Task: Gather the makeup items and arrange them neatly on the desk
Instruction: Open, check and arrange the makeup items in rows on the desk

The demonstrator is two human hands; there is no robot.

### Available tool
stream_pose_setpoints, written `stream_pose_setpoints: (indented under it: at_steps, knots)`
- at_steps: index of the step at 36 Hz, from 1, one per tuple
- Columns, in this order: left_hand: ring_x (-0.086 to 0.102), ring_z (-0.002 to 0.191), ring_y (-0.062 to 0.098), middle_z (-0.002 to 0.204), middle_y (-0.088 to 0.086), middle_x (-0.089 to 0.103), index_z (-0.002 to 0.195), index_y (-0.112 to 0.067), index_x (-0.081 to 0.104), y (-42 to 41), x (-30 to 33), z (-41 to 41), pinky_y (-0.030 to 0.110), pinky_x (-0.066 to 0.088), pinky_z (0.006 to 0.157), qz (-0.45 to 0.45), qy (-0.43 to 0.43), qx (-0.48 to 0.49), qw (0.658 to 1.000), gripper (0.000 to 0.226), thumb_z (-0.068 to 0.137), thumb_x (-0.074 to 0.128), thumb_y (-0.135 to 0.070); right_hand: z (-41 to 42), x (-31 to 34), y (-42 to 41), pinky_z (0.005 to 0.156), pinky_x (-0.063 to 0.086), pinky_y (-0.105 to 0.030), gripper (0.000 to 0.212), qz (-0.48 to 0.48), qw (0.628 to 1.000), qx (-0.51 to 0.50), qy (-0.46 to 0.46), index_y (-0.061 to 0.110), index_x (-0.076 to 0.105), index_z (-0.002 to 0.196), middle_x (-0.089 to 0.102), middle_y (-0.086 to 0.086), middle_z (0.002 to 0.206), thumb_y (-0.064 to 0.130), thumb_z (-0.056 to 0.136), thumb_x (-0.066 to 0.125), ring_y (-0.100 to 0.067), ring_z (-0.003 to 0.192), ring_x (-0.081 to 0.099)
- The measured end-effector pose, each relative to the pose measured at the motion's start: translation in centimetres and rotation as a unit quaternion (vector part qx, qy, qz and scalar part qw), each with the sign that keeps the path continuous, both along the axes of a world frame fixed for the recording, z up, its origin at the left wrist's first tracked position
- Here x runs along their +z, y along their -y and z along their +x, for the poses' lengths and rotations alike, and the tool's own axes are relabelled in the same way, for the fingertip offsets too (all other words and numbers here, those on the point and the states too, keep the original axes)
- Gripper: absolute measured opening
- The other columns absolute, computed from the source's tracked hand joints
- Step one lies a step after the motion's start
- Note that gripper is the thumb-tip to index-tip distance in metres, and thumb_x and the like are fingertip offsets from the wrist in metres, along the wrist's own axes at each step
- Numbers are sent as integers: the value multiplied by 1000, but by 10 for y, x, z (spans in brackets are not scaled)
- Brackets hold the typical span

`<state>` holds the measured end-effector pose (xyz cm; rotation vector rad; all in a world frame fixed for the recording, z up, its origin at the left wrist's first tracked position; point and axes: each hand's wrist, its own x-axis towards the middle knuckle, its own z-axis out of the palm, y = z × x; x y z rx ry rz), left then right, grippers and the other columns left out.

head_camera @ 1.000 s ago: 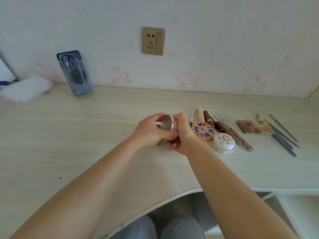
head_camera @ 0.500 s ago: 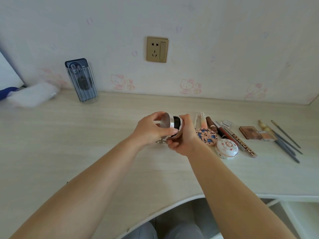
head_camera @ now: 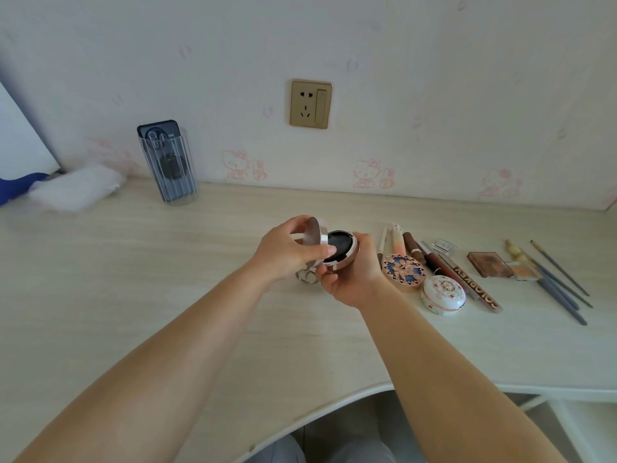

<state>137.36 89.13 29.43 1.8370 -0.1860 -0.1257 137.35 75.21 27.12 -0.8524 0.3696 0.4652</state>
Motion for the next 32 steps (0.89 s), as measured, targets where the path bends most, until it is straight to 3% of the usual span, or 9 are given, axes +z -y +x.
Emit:
stream_pose_setpoints:
  at_steps: [5,9,12,17,21,27,32]
  knots:
    - [64,103,9,117,-19,59,93,-49,52,-4,7,3,38,51,94,13,13,15,1000,49,54,79,-40,4,-2,-4,34,37,-15,44,49,999,1,0,9,57,96,62,-9,72,43,85,31,-18,44,54]
    - [64,101,7,110,-22,60,91,-47,53,-12,14,6,32,52,91,30,35,15,999,42,65,82,-30,7,3,-11,34,40,-15,41,51,999,1,1,10,59,94,62,-7,75,39,86,32,-17,45,57]
    - [61,102,6,118,-16,58,110,-37,56,-16,14,7,20,45,82,66,56,26,996,50,68,81,-30,7,4,-14,35,44,-17,46,-2,1000,-10,-8,7,62,97,66,-10,72,40,93,30,-18,44,61]
    - [54,111,11,124,-10,53,120,-33,54,-17,5,13,23,41,85,122,68,32,990,60,66,81,-31,5,-3,-13,37,47,-20,40,-136,989,-61,1,9,56,94,61,-12,78,38,102,29,-21,48,63]
    - [49,118,13,129,-7,49,127,-32,50,-15,-4,18,26,41,90,152,67,29,986,68,66,80,-31,2,-10,-9,52,49,-30,32,-265,962,-58,35,6,52,99,58,-10,73,28,103,30,-20,61,56]
    - [50,119,13,133,-8,48,128,-32,49,-10,-14,24,23,38,90,154,53,12,987,68,67,80,-33,2,-11,-2,55,51,-27,26,-398,914,-37,62,9,54,84,59,-6,70,21,100,37,-19,57,57]
    - [45,126,13,140,-8,43,140,-30,39,-6,-25,31,25,36,98,176,35,0,984,81,69,78,-35,0,-18,9,44,43,-17,30,-568,812,-30,126,7,60,85,54,-6,65,10,94,31,-19,48,55]
